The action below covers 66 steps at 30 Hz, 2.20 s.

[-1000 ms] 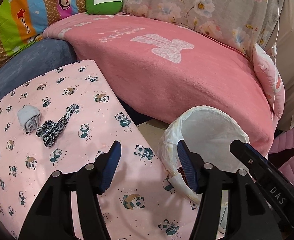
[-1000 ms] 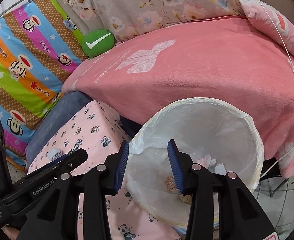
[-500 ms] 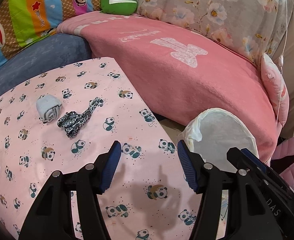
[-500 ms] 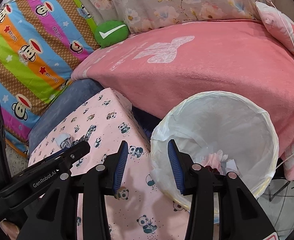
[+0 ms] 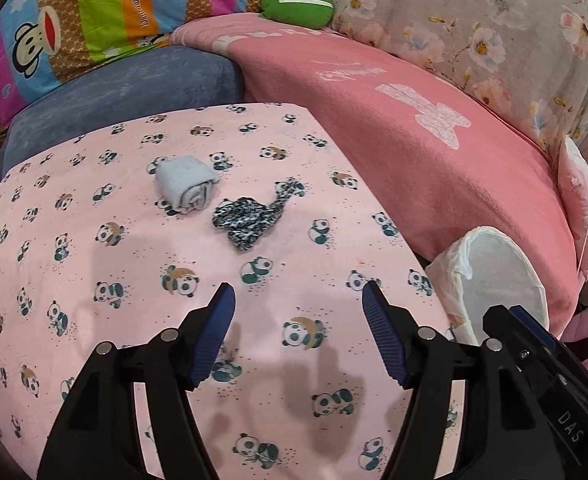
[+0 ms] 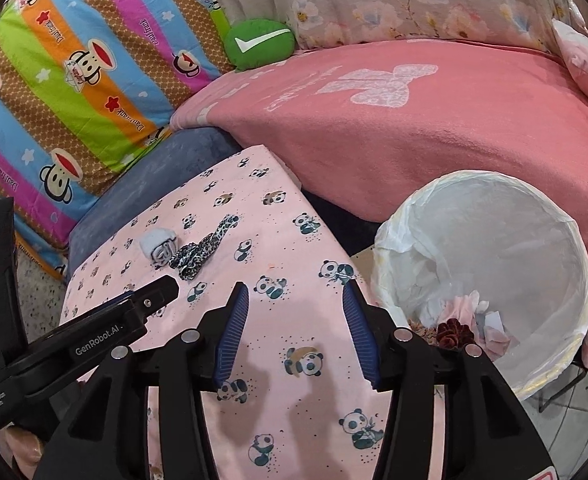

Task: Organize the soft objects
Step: 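Move both open tools back over the light blue sock and leopard scrunchie, then grasp the light blue sock with the left tool while the right grasps the leopard scrunchie, then carry the sock and leopard scrunchie over the bin and open the left tool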

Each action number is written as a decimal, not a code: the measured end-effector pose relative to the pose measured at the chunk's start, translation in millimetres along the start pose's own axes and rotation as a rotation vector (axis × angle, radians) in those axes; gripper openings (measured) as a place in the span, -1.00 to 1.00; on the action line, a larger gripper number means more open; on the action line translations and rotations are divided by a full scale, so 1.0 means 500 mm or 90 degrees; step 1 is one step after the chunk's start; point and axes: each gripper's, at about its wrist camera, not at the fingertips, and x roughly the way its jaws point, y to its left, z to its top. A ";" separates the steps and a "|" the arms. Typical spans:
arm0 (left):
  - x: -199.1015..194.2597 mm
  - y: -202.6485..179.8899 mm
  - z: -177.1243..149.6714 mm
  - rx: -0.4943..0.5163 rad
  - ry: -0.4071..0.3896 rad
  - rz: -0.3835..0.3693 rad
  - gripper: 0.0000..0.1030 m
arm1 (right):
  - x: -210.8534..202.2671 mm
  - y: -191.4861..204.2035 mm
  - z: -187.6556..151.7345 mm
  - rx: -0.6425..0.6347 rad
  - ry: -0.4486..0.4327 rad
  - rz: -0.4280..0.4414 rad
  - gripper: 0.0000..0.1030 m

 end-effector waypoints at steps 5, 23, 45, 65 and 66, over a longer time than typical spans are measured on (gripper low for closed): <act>-0.001 0.069 0.003 -0.027 -0.004 0.030 0.31 | 0.033 0.060 -0.006 -0.030 0.022 0.017 0.05; 0.073 0.224 0.096 -0.097 -0.004 0.083 0.46 | 0.228 0.223 0.029 -0.091 0.079 0.045 0.14; 0.205 0.222 0.138 -0.082 0.039 -0.006 -0.30 | 0.396 0.256 0.040 -0.119 0.125 0.027 -0.53; 0.034 0.095 0.029 -0.034 0.019 -0.015 -0.42 | 0.175 0.164 -0.047 -0.050 0.096 0.053 -0.67; 0.026 0.086 0.024 -0.032 0.018 -0.017 -0.42 | 0.157 0.155 -0.049 -0.046 0.091 0.054 -0.67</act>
